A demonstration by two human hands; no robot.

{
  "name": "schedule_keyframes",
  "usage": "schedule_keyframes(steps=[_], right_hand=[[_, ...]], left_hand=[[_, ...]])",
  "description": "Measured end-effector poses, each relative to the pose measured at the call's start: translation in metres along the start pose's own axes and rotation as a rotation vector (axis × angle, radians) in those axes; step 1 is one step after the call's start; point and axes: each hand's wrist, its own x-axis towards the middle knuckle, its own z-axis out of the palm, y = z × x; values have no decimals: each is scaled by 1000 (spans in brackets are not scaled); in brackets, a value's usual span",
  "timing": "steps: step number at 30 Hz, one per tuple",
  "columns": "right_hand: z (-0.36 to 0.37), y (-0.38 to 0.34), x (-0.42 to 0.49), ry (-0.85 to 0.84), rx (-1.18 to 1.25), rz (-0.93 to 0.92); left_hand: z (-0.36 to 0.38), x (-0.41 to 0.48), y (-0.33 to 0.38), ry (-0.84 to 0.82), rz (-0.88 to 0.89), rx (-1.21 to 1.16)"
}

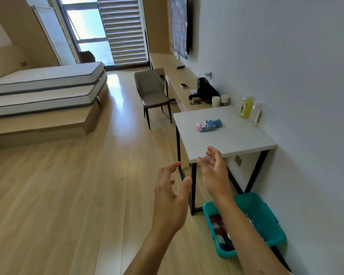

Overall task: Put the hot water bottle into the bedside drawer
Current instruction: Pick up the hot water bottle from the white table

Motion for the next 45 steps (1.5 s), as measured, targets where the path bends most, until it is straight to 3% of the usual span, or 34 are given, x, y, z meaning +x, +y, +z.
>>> schedule_keyframes(steps=[18,24,32,37,45], right_hand=[[136,98,315,185,11,277],[153,150,385,326,3,446],[166,228,523,574,-189,643],[168,269,598,644,-273,737],[185,302,645,688,-361,958]], left_hand=[[63,349,-126,-246,-59,-85],[85,418,-154,-382,-115,-100],[121,528,-195,-468,-201,-58],[148,600,-217,-517,-231,-27],[172,661,-243,-573,-293,-67]])
